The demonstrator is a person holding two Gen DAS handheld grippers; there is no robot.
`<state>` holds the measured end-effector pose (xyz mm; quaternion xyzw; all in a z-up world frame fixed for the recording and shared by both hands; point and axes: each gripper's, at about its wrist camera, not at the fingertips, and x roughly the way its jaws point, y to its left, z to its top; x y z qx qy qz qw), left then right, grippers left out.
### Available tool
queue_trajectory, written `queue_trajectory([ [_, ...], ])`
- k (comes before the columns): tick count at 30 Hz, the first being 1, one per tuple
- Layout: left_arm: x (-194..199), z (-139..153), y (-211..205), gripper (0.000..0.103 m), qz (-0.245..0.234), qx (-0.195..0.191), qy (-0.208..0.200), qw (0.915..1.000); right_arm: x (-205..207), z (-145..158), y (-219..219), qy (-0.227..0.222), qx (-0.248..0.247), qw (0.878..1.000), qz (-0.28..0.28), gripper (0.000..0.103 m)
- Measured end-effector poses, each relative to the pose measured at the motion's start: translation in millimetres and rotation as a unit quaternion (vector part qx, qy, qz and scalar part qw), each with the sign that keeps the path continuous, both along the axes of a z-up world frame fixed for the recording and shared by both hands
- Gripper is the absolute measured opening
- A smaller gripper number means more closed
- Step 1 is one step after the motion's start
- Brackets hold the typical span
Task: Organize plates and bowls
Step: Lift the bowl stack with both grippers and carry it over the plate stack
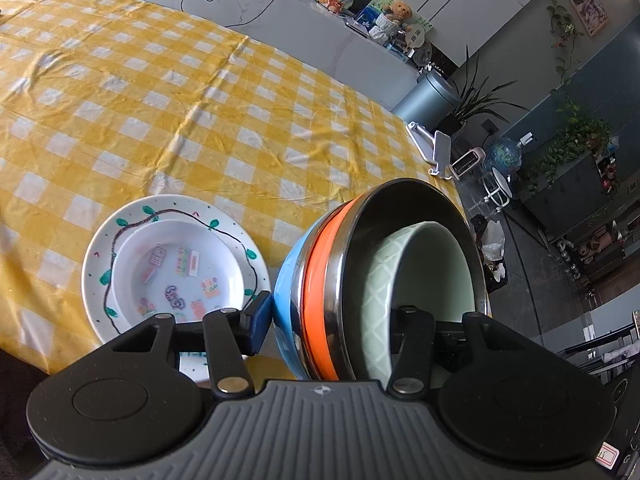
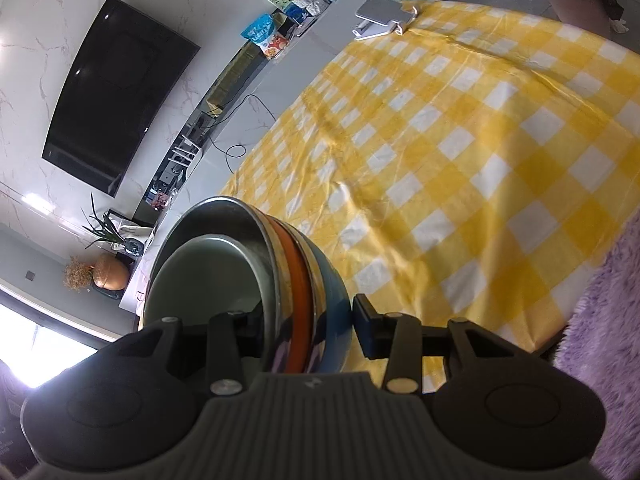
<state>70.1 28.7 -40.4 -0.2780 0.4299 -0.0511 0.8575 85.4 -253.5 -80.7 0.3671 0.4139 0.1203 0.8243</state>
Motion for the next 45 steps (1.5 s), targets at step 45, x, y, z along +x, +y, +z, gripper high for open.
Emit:
queue_trajectory([
  [45, 1, -41, 102, 0.056, 0.08, -0.065, 0.043, 0.9938, 35, -10, 108, 0.048, -0.058, 0.993, 0.086, 0.043],
])
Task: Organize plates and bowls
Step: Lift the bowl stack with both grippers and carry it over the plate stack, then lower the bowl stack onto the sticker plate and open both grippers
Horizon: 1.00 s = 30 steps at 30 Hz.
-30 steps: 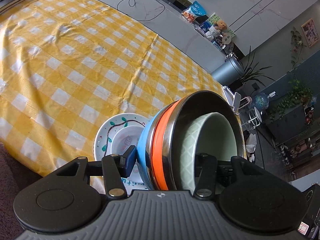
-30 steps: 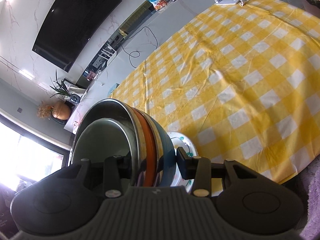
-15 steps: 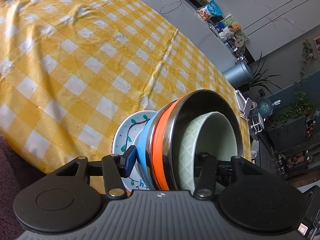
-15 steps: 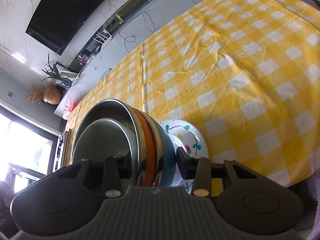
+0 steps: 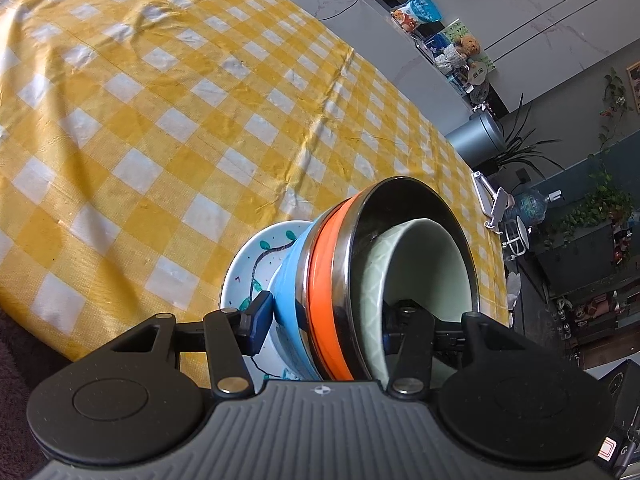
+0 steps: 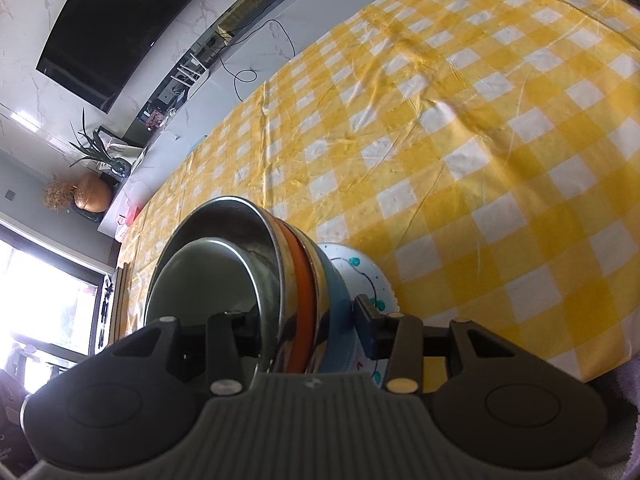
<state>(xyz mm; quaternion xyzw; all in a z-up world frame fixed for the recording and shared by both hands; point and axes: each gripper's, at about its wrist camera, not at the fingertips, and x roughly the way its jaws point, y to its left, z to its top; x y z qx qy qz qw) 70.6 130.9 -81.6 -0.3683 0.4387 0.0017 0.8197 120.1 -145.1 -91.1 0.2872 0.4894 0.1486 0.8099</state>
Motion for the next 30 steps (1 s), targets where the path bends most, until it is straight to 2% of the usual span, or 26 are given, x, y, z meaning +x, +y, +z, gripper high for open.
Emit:
queue_trajectory([
  [2, 0, 1, -1, 0.056, -0.003, 0.004, 0.004, 1.0, 1, 0, 0, 0.001, 0.002, 1.0, 0.001, 0.044],
  [6, 1, 3, -5, 0.057, -0.012, 0.016, 0.005, 0.9998, 1, 0, 0, -0.003, 0.01, 1.0, 0.004, 0.053],
  [8, 2, 4, -6, 0.061, -0.016, 0.023, 0.003, 0.9996, -2, 3, 1, -0.016, 0.004, 1.0, 0.004, 0.054],
  [9, 1, 5, -7, 0.064, -0.016, 0.027, -0.001, 0.9995, -3, 5, 1, -0.023, 0.002, 1.0, 0.004, 0.058],
  [11, -1, 10, -8, 0.071, -0.014, 0.035, -0.01, 0.9992, -5, 10, 0, -0.036, -0.003, 0.999, 0.005, 0.062],
  [13, -3, 17, -10, 0.074, -0.015, 0.048, -0.018, 0.9986, -8, 17, -1, -0.047, -0.007, 0.999, 0.008, 0.064],
  [18, -14, 40, -16, 0.075, -0.013, 0.076, -0.047, 0.9959, -19, 38, -5, -0.085, -0.016, 0.996, 0.012, 0.068],
  [20, -22, 55, -20, 0.075, -0.015, 0.093, -0.071, 0.993, -29, 52, -7, -0.114, -0.027, 0.993, 0.013, 0.069],
  [22, -33, 71, -25, 0.075, -0.018, 0.122, -0.101, 0.9873, -38, 66, -7, -0.143, -0.041, 0.989, 0.015, 0.071],
  [25, -53, 96, -38, 0.075, -0.022, 0.177, -0.147, 0.9729, -54, 88, -9, -0.19, -0.064, 0.98, 0.015, 0.072],
  [27, -67, 110, -46, 0.075, -0.026, 0.208, -0.174, 0.9621, -67, 101, -10, -0.216, -0.076, 0.973, 0.011, 0.072],
  [30, -92, 130, -61, 0.075, -0.033, 0.261, -0.219, 0.9395, -86, 119, -13, -0.252, -0.091, 0.963, 0.012, 0.072],
])
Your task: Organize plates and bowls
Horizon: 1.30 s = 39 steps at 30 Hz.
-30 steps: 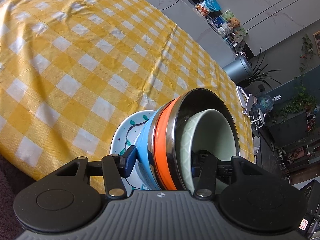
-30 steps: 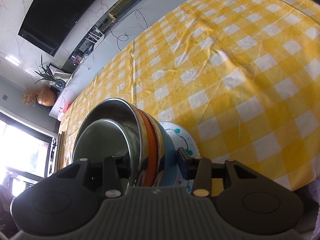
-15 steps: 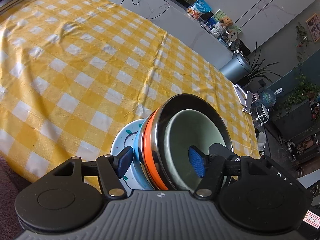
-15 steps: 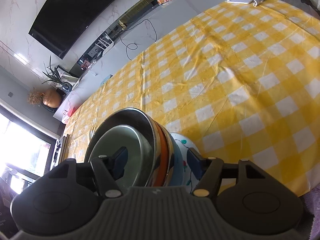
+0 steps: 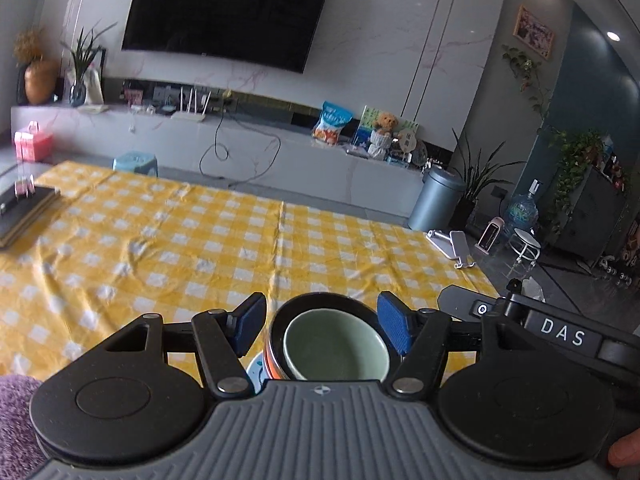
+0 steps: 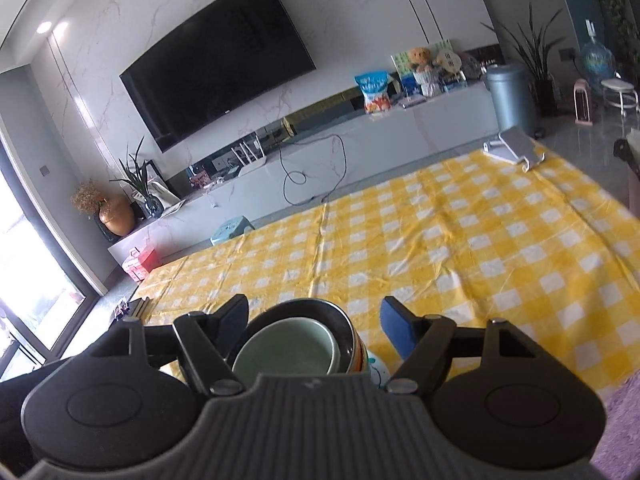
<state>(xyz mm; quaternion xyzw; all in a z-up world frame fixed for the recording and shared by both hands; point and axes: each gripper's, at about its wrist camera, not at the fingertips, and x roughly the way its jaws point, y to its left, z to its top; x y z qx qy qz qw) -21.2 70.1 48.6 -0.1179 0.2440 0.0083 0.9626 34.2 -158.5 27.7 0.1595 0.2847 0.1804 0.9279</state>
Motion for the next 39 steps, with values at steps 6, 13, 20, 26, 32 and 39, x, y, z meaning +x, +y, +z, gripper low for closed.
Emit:
queue_trajectory([
  [6, -42, 19, -16, 0.082, 0.013, 0.084, -0.05, 0.9951, -46, 24, -4, -0.076, -0.062, 0.995, 0.01, 0.074],
  [13, -71, 2, -30, 0.086, 0.017, 0.138, -0.044, 0.9893, -91, 9, -11, -0.123, -0.14, 0.981, 0.047, 0.077],
  [20, -78, -34, -45, 0.087, 0.006, 0.173, 0.028, 0.9845, -110, -15, -9, -0.101, -0.171, 0.977, 0.082, 0.076],
  [26, -81, -54, -42, 0.087, 0.035, 0.188, 0.061, 0.9797, -115, -33, 0, -0.069, -0.197, 0.976, 0.069, 0.077],
  [32, -79, -70, -38, 0.087, 0.039, 0.181, 0.099, 0.9778, -114, -41, -2, -0.045, -0.191, 0.979, 0.059, 0.083],
  [39, -80, -71, -35, 0.087, 0.043, 0.178, 0.106, 0.9773, -115, -45, 4, -0.035, -0.199, 0.977, 0.067, 0.086],
])
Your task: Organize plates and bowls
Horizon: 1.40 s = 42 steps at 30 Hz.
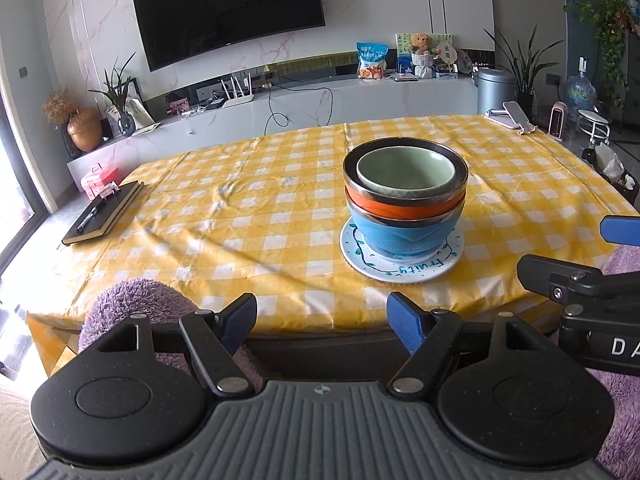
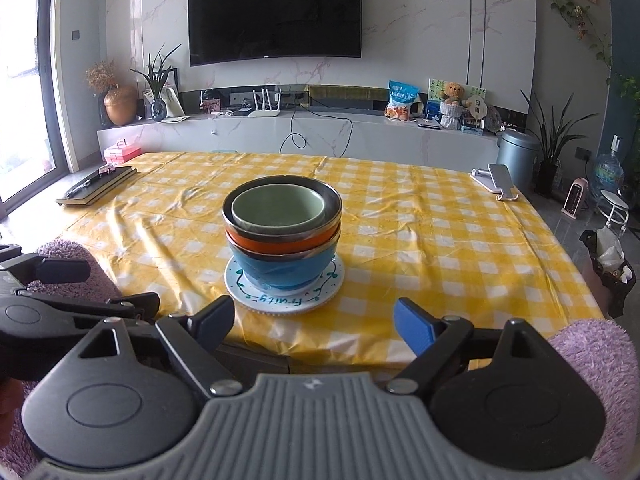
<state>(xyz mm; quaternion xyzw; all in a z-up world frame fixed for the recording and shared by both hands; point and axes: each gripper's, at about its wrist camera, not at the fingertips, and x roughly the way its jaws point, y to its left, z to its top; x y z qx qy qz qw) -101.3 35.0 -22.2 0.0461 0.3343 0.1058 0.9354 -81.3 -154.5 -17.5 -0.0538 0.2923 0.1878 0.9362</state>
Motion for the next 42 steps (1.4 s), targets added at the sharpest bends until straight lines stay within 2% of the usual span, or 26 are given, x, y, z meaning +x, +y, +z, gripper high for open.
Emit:
queue_trajectory([
  [42, -1.7, 0.5, 2.5, 0.087, 0.001, 0.001, -0.001, 1.0, 0.8, -2.1, 1.4, 0.002, -0.009, 1.0, 0.004, 0.091],
])
